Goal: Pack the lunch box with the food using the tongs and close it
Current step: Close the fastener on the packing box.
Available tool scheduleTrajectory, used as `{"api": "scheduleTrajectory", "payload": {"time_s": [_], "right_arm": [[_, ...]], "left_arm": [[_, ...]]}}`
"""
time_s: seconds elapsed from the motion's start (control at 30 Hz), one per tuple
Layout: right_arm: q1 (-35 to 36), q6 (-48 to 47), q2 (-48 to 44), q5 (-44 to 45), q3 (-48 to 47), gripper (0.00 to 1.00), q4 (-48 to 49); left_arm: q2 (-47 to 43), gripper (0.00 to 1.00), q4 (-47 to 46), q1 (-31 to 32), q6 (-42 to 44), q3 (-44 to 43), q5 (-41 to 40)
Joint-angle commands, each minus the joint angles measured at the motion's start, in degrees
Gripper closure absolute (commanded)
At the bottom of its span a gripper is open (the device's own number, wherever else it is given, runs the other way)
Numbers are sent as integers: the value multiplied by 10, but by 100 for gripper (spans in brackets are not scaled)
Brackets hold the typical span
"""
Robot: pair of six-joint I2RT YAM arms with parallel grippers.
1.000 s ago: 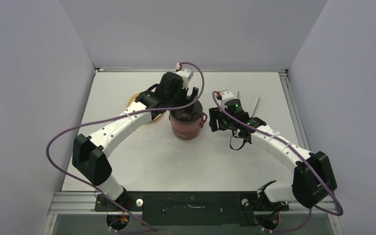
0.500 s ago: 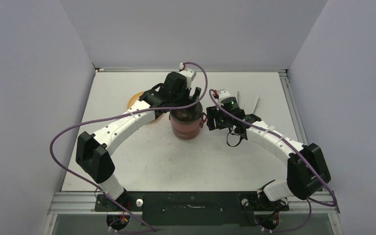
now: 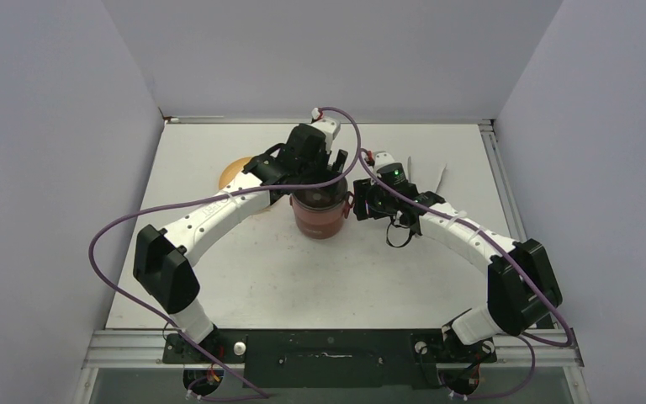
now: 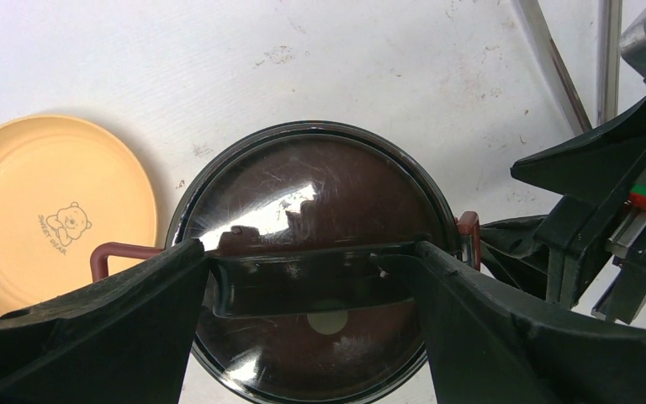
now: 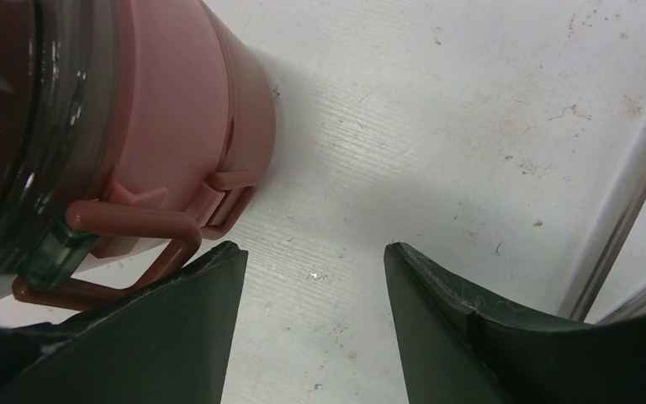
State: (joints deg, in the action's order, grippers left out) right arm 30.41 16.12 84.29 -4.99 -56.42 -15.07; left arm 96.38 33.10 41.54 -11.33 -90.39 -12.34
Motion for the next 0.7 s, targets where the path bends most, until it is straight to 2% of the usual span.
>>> {"api": "scheduleTrajectory", "payload": {"time_s": [0.0, 0.67], "right_arm": [[6, 22, 1, -8, -23, 38, 42], [5, 43, 46, -25, -42, 42, 111]], "left_arm": [[30, 14, 71, -2, 24, 0, -16], [39, 16, 75, -2, 23, 4, 9]]}}
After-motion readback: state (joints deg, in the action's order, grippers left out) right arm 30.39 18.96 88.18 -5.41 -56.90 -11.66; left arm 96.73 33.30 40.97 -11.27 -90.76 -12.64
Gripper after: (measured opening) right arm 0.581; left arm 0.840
